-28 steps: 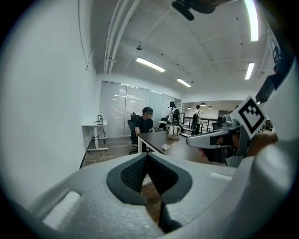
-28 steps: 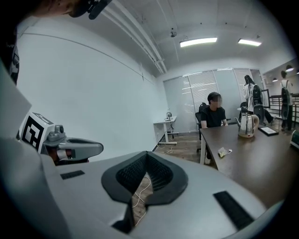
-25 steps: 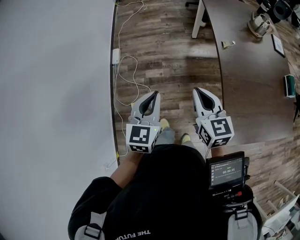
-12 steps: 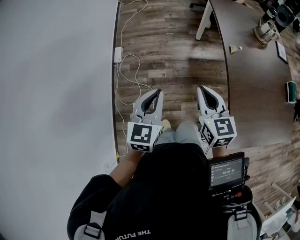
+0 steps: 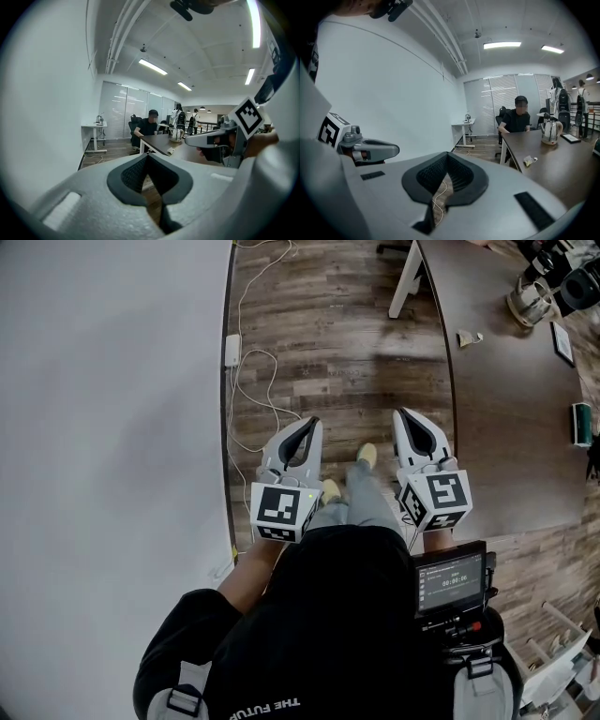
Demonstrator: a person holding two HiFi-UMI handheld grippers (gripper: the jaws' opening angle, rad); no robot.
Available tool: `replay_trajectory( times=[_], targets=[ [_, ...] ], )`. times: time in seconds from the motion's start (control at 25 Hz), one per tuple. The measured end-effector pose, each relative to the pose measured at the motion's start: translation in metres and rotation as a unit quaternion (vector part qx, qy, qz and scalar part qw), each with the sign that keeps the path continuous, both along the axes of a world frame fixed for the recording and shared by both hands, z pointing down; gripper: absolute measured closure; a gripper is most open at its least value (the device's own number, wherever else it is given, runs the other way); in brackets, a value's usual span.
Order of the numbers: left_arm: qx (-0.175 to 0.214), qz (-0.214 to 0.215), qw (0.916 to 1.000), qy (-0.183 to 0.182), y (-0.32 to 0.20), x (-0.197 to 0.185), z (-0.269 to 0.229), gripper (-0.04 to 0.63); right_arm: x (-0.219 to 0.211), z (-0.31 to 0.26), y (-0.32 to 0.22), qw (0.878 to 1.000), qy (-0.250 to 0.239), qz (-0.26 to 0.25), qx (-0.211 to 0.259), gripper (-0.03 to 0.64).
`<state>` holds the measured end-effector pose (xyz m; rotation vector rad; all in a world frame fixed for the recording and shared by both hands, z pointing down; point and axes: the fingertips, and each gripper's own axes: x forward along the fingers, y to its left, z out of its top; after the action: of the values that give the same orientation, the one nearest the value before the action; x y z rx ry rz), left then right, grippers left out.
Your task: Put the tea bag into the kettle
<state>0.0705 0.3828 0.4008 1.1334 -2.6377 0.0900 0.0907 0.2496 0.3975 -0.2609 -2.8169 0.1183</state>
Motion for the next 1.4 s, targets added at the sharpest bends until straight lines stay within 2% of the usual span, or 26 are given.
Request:
replay_trajectory(
  times=[0.16,0.36,0.56,0.84,1.08,1.4],
  targets=[
    [-0.003,0.004,1.0,-0.002,-0.009,0.009,0.002,0.592,0.008,0.001,-0.006,1.0,-0.002,0.0,0.002,0.612],
    [-0.005,0.018,0.9998,-0.004,-0.035,-0.034,0.011,0.592,-0.031,0.014,-0.031,1.0,0.0,0.01,0.0,0.612],
    [-0.021,0.031,0.9992,-0.012,-0.1,-0.082,0.002,0.592,-0.074,0.015,-0.095,1.0,0.002,0.022,-0.014,0.612],
    [-0.021,0.051,0.9984,-0.013,-0.137,-0.112,-0.001,0.592,-0.093,0.012,-0.133,0.999,0.003,0.05,-0.014,0.612],
    [-0.016,0.06,0.9979,-0.021,-0.147,-0.122,-0.006,0.592,-0.094,0.013,-0.144,0.998,0.005,0.067,-0.018,0.612],
    [-0.016,0.053,0.9979,-0.033,-0.146,-0.12,-0.008,0.592,-0.094,0.015,-0.142,0.998,-0.001,0.061,-0.023,0.612]
  ],
)
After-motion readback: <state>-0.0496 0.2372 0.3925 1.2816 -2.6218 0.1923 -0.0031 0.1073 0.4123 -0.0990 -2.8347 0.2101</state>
